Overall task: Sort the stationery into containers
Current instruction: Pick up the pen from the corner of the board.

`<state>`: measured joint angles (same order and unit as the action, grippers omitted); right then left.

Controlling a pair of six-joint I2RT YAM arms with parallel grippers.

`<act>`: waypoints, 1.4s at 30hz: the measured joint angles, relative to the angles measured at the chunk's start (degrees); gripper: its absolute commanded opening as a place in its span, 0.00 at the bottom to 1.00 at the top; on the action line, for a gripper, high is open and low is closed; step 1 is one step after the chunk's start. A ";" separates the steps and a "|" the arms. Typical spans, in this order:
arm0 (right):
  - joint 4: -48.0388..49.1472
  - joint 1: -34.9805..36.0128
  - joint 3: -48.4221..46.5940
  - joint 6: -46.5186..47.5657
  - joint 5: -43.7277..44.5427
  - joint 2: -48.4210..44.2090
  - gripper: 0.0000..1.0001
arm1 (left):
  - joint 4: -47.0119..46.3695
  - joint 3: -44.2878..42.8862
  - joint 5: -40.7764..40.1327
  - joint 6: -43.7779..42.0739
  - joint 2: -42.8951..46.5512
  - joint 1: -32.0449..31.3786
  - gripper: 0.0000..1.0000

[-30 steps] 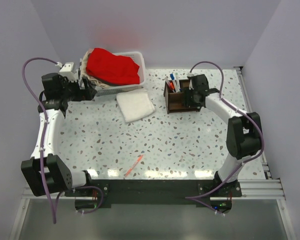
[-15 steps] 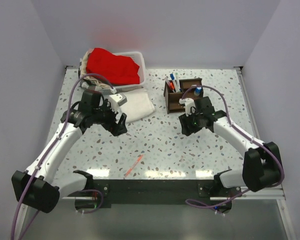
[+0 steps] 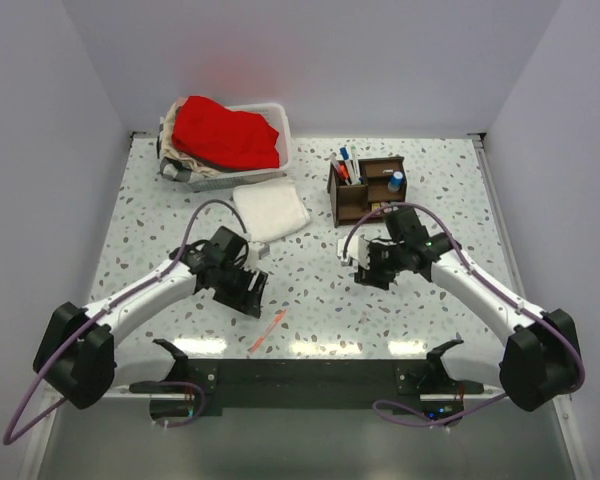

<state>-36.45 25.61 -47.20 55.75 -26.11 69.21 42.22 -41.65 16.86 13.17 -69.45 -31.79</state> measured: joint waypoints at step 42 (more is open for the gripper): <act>19.28 -2.93 -2.27 -16.79 -3.58 -1.84 0.57 | -2.19 -5.88 -17.31 9.03 -20.44 -26.53 0.18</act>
<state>-17.17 22.68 -49.47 38.96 -29.69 67.37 40.03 -47.53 -0.45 22.20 -89.89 -58.33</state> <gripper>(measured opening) 0.564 0.235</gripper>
